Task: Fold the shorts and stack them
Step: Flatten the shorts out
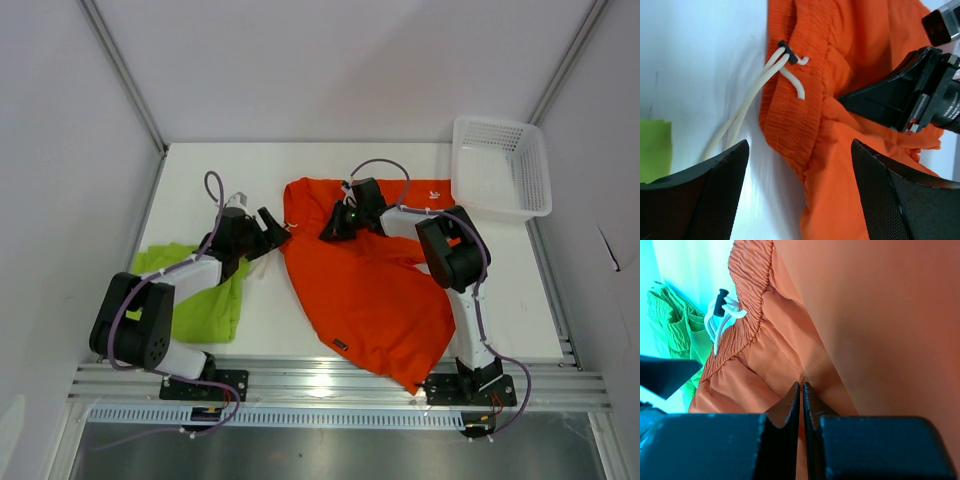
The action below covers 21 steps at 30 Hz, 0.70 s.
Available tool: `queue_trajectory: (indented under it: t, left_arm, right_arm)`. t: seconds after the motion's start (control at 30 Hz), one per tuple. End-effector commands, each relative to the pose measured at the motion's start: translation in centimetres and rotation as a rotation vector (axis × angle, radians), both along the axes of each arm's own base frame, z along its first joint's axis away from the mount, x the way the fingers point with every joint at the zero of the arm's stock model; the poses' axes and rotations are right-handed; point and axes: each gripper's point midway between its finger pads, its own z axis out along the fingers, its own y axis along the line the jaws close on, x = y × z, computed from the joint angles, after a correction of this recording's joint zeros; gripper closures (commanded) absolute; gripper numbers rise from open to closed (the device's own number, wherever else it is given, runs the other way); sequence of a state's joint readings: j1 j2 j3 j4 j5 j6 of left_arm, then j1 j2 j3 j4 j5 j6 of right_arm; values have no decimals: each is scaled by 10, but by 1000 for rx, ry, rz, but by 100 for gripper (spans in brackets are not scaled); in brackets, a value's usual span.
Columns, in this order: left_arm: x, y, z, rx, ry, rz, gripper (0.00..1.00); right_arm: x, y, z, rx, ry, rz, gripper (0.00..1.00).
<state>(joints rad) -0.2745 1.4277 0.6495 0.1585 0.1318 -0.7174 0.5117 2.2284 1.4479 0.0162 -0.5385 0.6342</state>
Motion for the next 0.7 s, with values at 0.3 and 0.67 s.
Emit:
queue_trajectory:
  t: [0.3,0.67]
  left_arm:
    - [33,-21,8,-256,-71,-56,17]
    - [39,-20,-13,-289,-7,-57,19]
  right_arm:
    - [-4,2,-2,-23,7,13,93]
    - [-9,2,-7,0,41,26,94]
